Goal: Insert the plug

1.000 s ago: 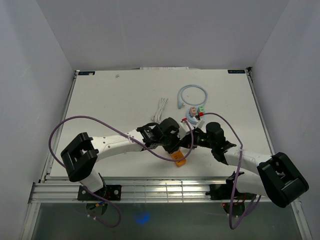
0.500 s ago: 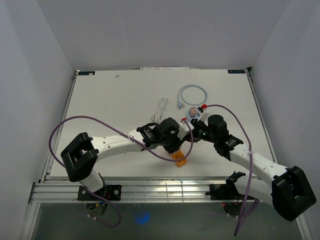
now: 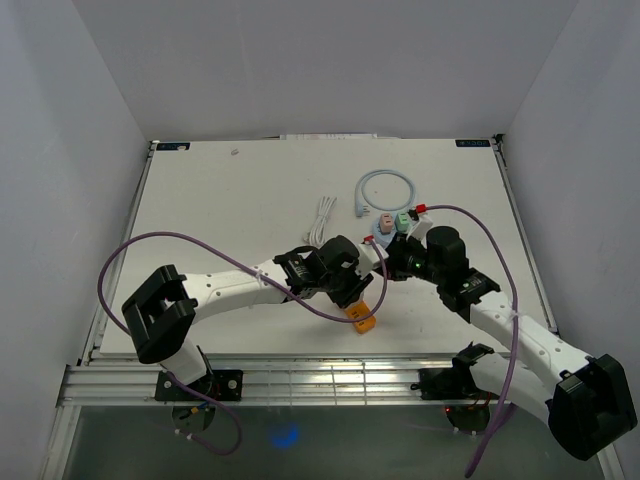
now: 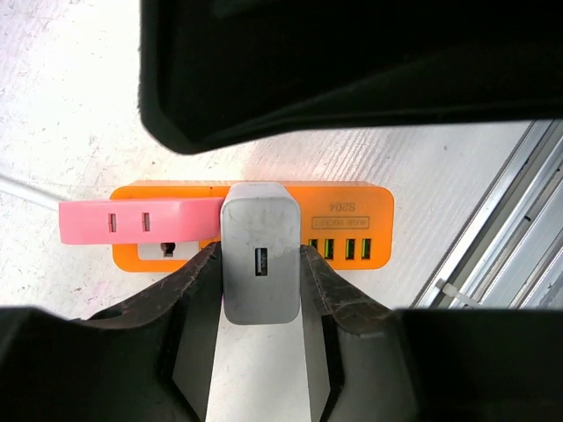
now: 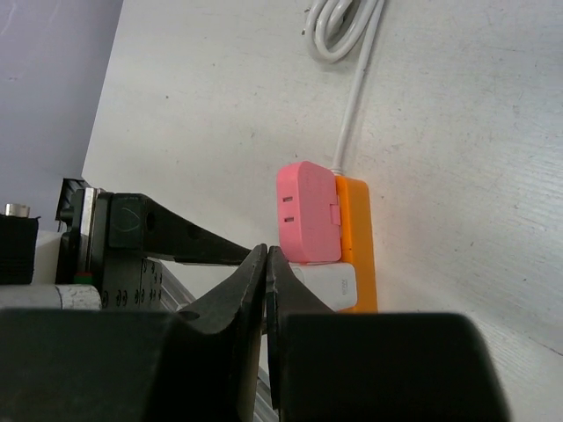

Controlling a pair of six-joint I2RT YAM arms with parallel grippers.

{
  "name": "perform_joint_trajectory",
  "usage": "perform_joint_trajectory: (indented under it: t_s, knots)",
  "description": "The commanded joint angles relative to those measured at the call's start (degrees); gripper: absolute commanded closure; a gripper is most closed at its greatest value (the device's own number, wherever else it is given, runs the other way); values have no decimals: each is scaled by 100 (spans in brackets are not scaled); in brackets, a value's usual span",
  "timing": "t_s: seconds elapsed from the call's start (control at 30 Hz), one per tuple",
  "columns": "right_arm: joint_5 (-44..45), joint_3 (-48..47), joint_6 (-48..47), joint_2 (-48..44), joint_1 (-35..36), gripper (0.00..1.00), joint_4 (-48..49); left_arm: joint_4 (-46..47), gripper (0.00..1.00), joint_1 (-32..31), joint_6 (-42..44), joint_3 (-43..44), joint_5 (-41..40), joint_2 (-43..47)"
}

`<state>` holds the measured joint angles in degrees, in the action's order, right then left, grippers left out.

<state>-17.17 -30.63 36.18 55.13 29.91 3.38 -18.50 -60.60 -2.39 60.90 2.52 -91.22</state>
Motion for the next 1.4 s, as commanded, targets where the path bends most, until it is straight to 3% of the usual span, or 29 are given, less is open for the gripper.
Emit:
perform_joint_trajectory:
  t_s: [0.0, 0.27, 0.63, 0.73, 0.83, 0.87, 0.93, 1.0, 1.13, 1.37]
  knots:
    - [47, -13, -147, -161, -82, 92, -21, -646, 53, -57, -51, -61, -50, 113]
    - [-14, 49, -208, -205, -161, 92, -48, -778, 29, -57, -51, 53, -112, 210]
    - [-23, 163, -375, -319, -301, 92, -126, -1041, 28, -57, -103, 203, -498, 438]
    - [81, 216, -559, -468, -398, 73, -171, -1059, 22, -57, -287, 115, -813, 727]
    - [423, 163, -814, -679, -486, 43, -329, -814, 13, -40, -542, -252, -1226, 1087]
    - [529, 137, -1015, -740, -512, 24, -599, -726, 6, 30, -752, -368, -1498, 1393]
    - [958, 40, -1209, -960, -539, 0, -741, -410, 2, 336, -955, -735, -1536, 1938]
    - [1284, -82, -1473, -1144, -539, 10, -978, -120, 2, 688, -1324, -974, -1291, 2317]
    - [2240, -215, -1755, -1356, -548, 11, -1269, 294, 2, 1725, -1957, -1563, -736, 3109]
    - [3333, 258, -1782, -2251, -548, 11, -1278, 848, 2, 1973, -3064, -2617, -2132, 4638]
